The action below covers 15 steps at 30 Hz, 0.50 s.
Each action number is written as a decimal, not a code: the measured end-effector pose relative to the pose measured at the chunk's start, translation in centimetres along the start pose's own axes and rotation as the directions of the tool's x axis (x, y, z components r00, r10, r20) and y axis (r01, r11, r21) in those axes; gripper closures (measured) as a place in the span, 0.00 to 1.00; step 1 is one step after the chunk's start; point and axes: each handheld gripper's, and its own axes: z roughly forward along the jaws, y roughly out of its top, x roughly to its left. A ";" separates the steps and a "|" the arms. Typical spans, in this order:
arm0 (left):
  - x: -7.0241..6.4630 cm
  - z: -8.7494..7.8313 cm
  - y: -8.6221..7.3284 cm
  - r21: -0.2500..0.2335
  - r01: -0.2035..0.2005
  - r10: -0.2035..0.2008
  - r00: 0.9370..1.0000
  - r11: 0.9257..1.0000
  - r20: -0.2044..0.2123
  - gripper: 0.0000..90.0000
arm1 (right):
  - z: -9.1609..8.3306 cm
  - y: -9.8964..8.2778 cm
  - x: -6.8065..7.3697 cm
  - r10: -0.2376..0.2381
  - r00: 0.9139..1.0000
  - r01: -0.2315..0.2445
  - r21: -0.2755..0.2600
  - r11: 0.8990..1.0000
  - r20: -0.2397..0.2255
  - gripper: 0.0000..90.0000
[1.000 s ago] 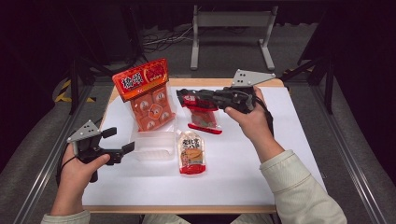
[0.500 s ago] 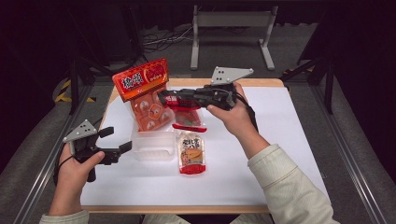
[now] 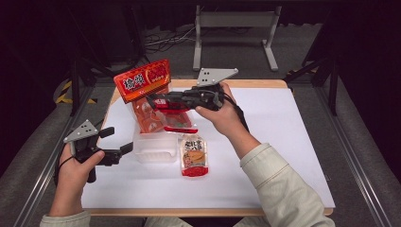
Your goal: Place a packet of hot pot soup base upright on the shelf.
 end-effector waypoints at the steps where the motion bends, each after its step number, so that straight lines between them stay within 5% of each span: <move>1: 0.0 0.0 0.0 0.000 -0.003 0.003 1.000 1.000 0.000 0.05 | 0.2 -0.1 0.0 -0.003 1.000 0.003 0.001 1.000 -0.002 0.99; 15: -0.3 -1.4 -0.9 0.003 0.011 -0.011 1.000 1.000 -0.028 0.05 | 2.5 -0.8 -0.3 -0.015 0.999 0.015 -0.011 1.000 -0.044 0.99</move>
